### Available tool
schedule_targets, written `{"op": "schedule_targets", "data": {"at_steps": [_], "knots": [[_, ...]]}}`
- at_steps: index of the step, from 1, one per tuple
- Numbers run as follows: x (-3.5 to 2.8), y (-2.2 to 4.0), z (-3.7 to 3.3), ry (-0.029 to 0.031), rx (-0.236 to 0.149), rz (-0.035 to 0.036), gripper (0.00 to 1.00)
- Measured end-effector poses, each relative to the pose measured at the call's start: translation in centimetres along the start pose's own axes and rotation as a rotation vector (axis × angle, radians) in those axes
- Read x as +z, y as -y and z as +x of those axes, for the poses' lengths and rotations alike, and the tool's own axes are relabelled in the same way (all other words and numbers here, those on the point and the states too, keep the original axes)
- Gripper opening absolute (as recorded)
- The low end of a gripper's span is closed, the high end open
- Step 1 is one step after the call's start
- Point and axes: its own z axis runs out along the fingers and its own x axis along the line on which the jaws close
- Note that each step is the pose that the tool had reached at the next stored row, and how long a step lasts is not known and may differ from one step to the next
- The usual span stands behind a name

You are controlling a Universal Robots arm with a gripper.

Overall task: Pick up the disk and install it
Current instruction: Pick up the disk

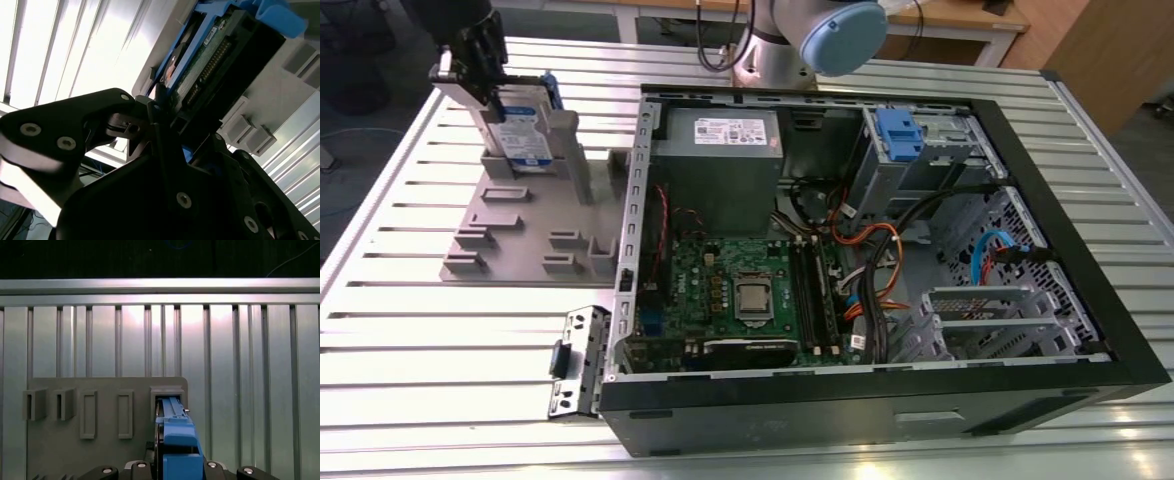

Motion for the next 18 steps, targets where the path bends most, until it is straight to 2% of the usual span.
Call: {"op": "schedule_targets", "data": {"at_steps": [4, 8, 18], "knots": [[-0.93, 0.0, -0.03, 0.0, 0.0, -0.0001, 0.36], [-1.59, 0.0, -0.04, 0.0, 0.0, -0.0001, 0.36], [-2.59, -0.01, -0.07, 0.0002, 0.0, -0.0001, 0.36]]}}
